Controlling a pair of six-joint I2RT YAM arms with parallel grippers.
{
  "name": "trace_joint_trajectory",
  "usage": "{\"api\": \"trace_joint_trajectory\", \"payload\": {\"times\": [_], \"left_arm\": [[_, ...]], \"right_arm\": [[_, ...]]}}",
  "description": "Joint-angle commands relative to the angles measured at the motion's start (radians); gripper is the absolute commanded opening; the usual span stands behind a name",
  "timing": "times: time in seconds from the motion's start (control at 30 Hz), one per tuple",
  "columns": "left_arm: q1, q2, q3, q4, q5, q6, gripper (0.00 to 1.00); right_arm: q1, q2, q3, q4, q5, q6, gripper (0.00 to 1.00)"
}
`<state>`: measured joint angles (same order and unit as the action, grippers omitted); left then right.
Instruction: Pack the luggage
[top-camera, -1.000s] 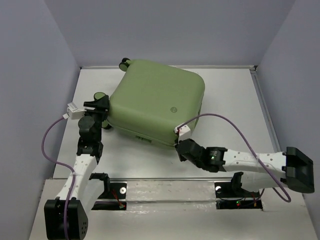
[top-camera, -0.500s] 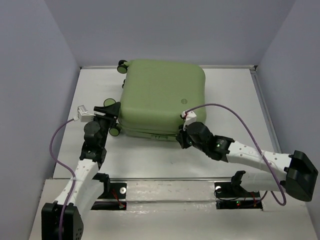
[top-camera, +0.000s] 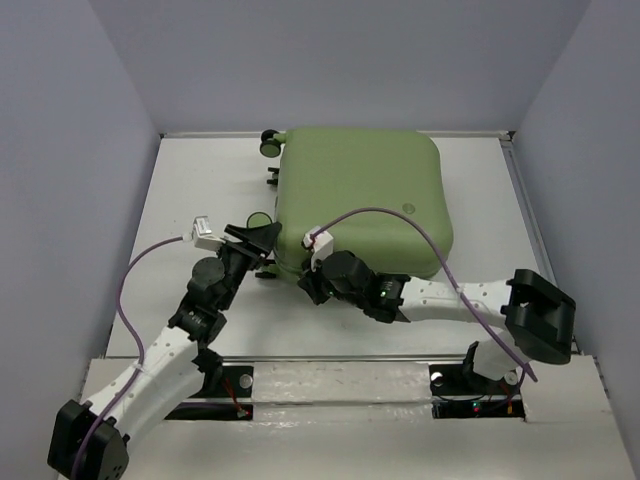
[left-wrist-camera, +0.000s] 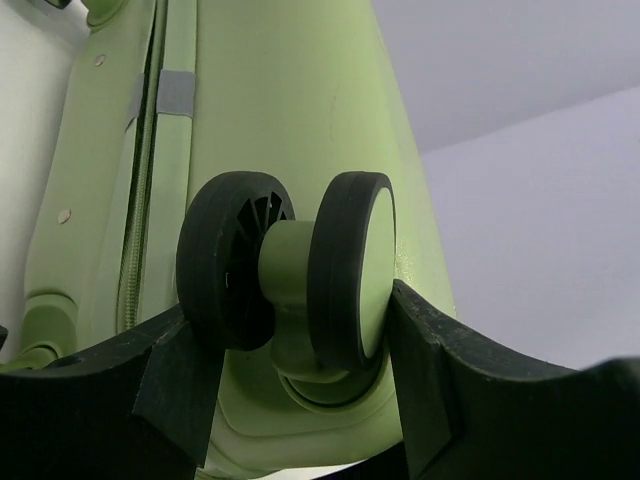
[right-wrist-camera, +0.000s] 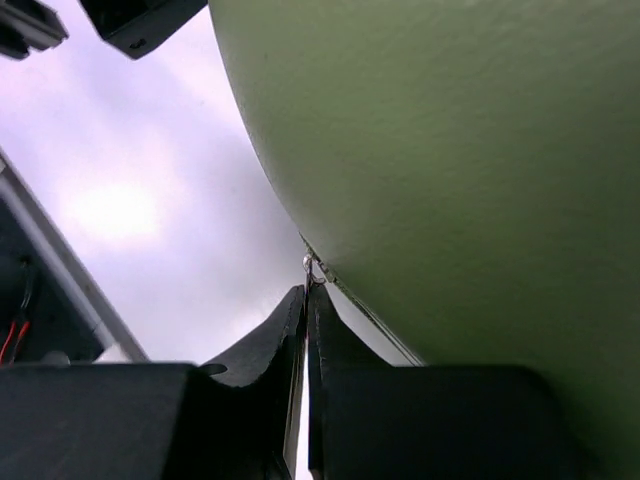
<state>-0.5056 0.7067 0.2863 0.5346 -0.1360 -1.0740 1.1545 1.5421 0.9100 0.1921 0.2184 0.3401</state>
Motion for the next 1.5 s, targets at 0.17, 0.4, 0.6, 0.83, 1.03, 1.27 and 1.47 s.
{"api": "trace_joint_trajectory", "payload": {"times": [0.17,0.4,0.6,0.83,1.03,1.27,1.47], "left_arm": [[-0.200,-0.136,-0.068,-0.117,0.138,0.171,0.06],[-0.424,-0.043,-0.047,-0.050,-0.025,0.161,0.06],[-0.448,0.016,-0.003,-0.036,-0.020,0.198,0.06],[-0.448,0.022,0.017,-0.060,-0.039,0.203,0.06],[-0.447,-0.064,0.013,-0.150,-0.114,0.241,0.06],[-0.445,-0.007,-0.001,-0.105,-0.093,0.272,0.06],[-0.447,0.042,0.002,-0.074,-0.060,0.313,0.06]], "right_arm": [[-0.202,-0.204,-0.053,0.112,-0.220,-0.046,0.07],[-0.155,-0.099,0.004,0.150,-0.370,0.023,0.07],[0.063,-0.027,-0.114,0.265,-0.248,0.086,0.07],[0.063,0.056,-0.083,0.360,-0.223,0.080,0.07],[0.063,-0.109,-0.086,0.131,-0.088,0.056,0.76],[-0.051,-0.569,-0.256,-0.380,0.254,0.315,1.00],[-0.275,-0.942,-0.359,-0.508,0.330,0.405,1.00]]}}
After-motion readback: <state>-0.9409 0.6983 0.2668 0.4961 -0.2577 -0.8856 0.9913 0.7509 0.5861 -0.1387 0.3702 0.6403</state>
